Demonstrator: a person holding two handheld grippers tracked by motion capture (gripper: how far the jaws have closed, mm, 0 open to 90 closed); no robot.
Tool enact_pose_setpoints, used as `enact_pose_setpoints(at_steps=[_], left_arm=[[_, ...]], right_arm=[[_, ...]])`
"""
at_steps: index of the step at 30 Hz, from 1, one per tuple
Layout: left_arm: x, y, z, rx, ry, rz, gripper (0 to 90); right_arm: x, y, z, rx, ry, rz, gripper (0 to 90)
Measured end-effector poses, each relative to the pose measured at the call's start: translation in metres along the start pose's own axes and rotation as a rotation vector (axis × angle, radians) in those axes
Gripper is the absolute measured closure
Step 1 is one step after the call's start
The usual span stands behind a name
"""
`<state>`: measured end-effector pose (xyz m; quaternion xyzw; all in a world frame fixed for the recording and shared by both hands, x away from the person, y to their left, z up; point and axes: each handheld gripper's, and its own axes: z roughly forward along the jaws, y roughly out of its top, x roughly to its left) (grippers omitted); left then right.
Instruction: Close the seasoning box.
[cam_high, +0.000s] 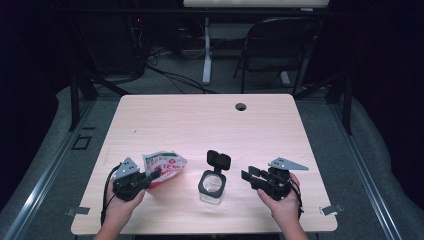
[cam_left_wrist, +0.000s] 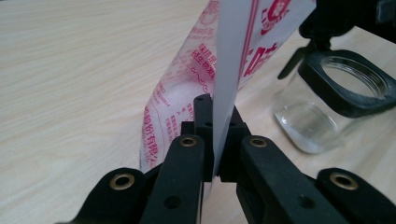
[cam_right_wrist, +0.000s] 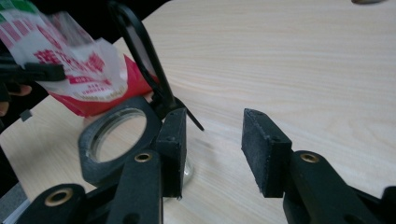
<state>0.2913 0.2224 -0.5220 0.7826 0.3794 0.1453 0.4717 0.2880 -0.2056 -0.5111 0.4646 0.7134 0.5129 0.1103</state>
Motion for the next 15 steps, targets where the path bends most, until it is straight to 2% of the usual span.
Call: enact_pose_setpoints(at_steps=[3,11,15], left_arm=[[-0.003,-0.004,-0.002,0.003,0.003,0.006,89.5],[-0.006,-0.010,-0.003,0.001,0.005,0.000,89.4],[-0.007,-0.011,-0.002,-0.003,-0.003,-0.003,89.3]], right_arm=[[0.006,0.008,-0.003,-0.018,0.017,-0.027,61.0],[0.029,0.025,-0.006,-0.002,0.051,-0.107,60.8],[0.038,0.031,-0.004,0.001,0.066,-0.121,60.8]])
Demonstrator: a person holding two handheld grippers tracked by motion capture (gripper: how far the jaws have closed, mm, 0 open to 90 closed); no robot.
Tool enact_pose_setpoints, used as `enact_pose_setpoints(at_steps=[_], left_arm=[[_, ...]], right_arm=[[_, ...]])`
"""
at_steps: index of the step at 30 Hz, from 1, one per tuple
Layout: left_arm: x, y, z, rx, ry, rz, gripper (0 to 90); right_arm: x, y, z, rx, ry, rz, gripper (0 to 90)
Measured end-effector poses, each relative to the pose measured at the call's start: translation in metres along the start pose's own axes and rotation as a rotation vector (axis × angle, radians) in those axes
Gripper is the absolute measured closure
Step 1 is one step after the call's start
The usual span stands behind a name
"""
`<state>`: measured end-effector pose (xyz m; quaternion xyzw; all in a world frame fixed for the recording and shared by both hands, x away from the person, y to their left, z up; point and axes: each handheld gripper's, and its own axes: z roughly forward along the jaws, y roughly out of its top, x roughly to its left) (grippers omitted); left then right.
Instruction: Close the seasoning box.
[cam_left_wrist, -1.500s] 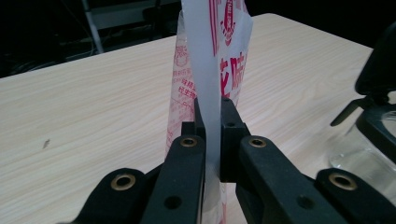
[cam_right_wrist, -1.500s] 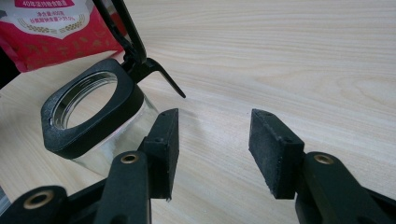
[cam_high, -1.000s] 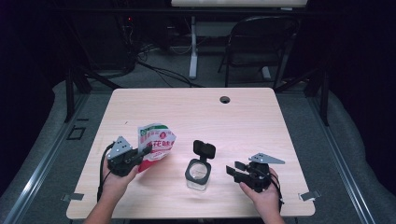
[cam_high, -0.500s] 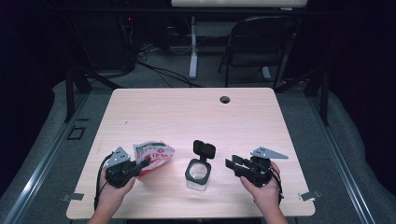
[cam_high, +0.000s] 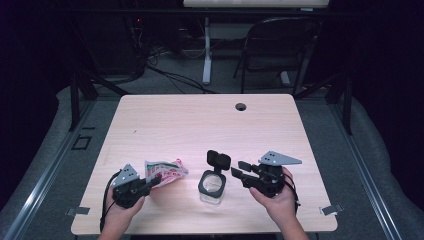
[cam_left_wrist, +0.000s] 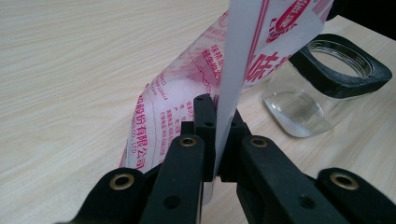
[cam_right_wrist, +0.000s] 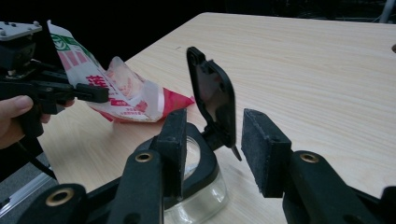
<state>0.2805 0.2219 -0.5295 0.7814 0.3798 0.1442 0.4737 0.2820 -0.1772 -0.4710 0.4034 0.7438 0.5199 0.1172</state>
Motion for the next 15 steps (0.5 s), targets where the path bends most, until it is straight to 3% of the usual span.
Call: enact_pose_setpoints(at_steps=[7,15], left_arm=[[0.002,-0.001,-0.001,-0.007,-0.008,-0.010,89.2],[0.003,-0.002,-0.003,-0.009,0.000,-0.004,89.0]], right_arm=[[0.011,0.014,0.003,0.003,0.046,-0.026,60.0],[0.025,0.029,0.022,0.055,0.090,-0.030,62.6]])
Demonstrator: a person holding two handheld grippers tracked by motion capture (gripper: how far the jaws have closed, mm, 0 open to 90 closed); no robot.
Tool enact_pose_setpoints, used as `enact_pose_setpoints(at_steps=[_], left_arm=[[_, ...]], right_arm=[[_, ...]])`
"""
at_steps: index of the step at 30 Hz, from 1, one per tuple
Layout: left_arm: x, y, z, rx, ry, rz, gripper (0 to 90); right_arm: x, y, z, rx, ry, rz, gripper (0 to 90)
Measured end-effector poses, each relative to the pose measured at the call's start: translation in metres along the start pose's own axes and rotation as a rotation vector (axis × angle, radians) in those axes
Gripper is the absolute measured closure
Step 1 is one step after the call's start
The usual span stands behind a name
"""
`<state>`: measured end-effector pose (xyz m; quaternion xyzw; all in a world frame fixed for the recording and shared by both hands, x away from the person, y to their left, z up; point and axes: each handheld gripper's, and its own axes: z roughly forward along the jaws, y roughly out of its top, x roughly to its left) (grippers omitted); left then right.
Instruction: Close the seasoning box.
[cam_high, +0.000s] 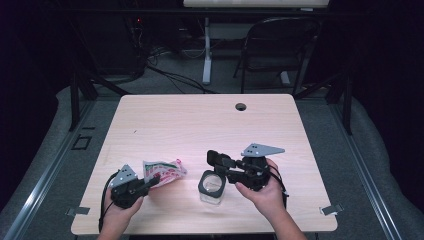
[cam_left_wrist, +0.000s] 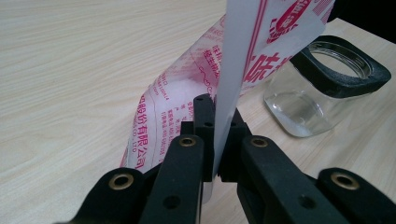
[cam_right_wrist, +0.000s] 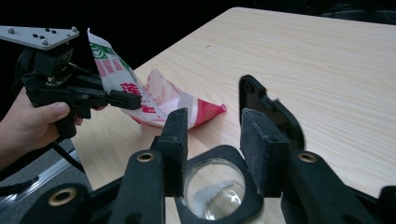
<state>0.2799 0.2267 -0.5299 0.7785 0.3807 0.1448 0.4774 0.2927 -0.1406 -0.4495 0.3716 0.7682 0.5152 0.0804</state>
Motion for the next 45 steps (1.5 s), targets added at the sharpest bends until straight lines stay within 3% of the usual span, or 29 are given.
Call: enact_pose_setpoints(at_steps=[14,25,30,45], left_arm=[[0.002,-0.002,-0.001,0.003,-0.001,0.002,87.6],[0.001,-0.002,0.000,0.000,-0.007,0.001,87.7],[0.001,-0.002,0.000,0.000,-0.010,-0.001,87.8],[0.001,-0.003,0.001,0.003,-0.016,-0.004,87.8]], right_arm=[[0.016,0.013,0.034,0.091,-0.005,-0.066,62.0],[0.025,0.016,0.057,0.178,0.042,-0.070,61.0],[0.029,0.017,0.064,0.193,0.076,-0.057,63.5],[0.047,0.021,0.090,0.239,0.120,-0.093,67.4]])
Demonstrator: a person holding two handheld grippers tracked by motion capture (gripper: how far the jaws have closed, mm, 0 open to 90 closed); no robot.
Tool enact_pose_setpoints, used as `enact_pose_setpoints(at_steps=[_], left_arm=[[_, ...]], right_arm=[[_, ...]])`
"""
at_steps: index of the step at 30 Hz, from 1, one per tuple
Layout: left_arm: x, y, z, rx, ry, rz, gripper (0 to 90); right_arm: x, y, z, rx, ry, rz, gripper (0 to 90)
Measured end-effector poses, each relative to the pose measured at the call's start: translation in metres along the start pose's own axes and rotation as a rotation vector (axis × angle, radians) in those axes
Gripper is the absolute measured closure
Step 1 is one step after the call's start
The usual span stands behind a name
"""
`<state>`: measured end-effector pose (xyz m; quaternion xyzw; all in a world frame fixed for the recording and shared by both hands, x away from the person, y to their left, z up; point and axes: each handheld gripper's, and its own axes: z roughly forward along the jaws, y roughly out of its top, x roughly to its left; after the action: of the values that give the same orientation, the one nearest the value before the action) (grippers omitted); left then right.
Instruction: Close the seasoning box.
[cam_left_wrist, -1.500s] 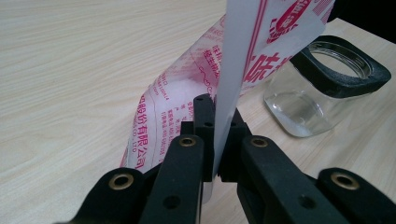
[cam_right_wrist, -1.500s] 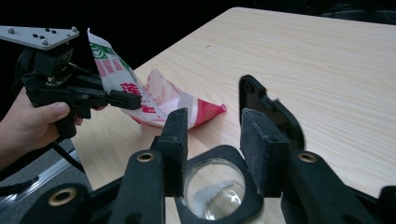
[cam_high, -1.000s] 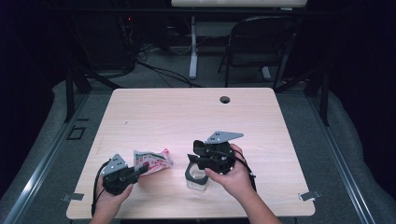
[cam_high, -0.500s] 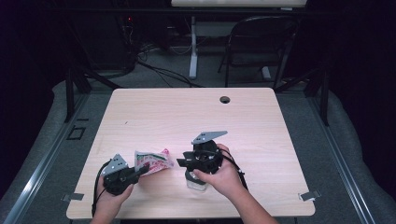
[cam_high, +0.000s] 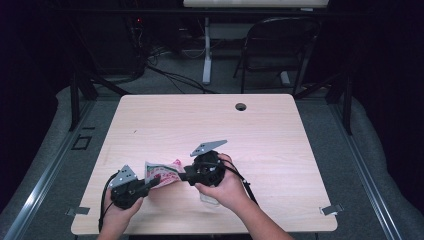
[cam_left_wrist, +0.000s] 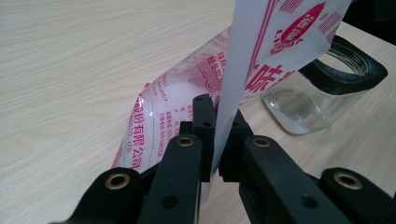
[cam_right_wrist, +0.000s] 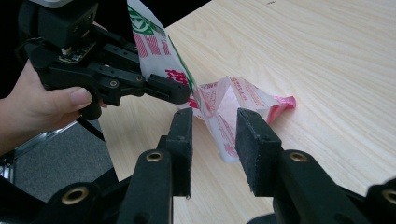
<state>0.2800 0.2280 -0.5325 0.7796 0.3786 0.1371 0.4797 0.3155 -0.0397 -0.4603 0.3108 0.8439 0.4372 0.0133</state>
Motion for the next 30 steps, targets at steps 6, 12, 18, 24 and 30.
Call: enact_pose_setpoints(at_steps=[6,12,18,24,30], left_arm=[[0.000,0.000,0.001,-0.002,-0.004,0.001,87.7],[0.000,0.000,0.001,-0.002,-0.004,0.003,87.7],[0.000,-0.001,0.001,-0.003,-0.006,0.002,87.7],[-0.001,-0.001,0.002,-0.002,-0.009,0.000,87.7],[-0.001,-0.001,0.002,-0.002,-0.011,0.000,87.7]], right_arm=[[0.000,0.003,0.014,0.023,0.007,0.005,68.9],[-0.002,0.004,0.024,0.051,0.006,0.012,70.5],[-0.002,0.006,0.031,0.068,0.009,0.018,71.5],[-0.002,0.007,0.037,0.093,0.011,0.025,73.1],[0.001,0.010,0.043,0.117,0.008,0.024,73.3]])
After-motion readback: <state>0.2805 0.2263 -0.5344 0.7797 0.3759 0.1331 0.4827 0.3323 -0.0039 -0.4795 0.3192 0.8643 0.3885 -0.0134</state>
